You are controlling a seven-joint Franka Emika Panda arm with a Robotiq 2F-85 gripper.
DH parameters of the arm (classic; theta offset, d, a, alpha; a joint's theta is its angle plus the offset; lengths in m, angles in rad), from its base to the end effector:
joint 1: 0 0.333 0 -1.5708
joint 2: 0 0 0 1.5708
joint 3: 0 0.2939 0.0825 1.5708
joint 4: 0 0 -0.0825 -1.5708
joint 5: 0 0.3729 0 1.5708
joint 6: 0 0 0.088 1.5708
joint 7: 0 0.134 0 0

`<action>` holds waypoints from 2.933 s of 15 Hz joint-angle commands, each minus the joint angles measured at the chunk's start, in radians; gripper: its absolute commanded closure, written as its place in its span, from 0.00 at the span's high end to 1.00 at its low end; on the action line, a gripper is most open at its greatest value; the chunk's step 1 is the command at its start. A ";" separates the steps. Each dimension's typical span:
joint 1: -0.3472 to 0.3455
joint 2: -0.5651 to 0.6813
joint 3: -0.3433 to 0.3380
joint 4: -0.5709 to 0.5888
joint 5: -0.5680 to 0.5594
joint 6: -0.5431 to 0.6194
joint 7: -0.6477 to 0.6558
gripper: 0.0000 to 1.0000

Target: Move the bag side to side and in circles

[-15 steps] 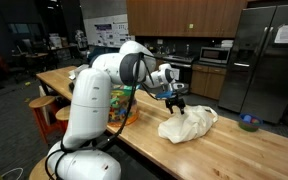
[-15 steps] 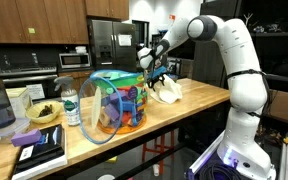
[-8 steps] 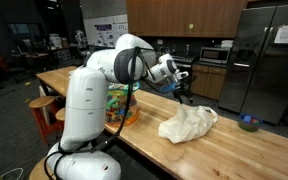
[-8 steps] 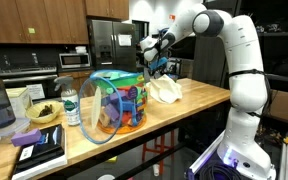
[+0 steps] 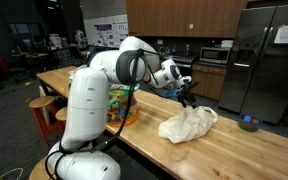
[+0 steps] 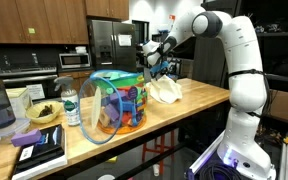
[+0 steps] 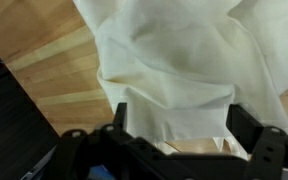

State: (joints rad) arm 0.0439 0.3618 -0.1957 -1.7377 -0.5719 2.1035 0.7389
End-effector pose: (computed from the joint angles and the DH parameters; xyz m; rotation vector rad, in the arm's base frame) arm 0.6275 -0.1260 0.3445 2.4883 -0.7446 0.2209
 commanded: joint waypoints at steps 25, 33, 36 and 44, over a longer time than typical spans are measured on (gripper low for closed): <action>-0.016 -0.001 0.197 0.009 0.511 0.047 -0.485 0.00; -0.017 -0.029 0.142 -0.064 0.514 -0.102 -0.451 0.00; -0.018 -0.046 0.107 -0.110 0.479 -0.126 -0.398 0.00; -0.019 -0.077 0.021 -0.213 0.324 -0.118 -0.170 0.00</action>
State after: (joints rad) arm 0.0249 0.3281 -0.1484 -1.8941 -0.1838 1.9752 0.4773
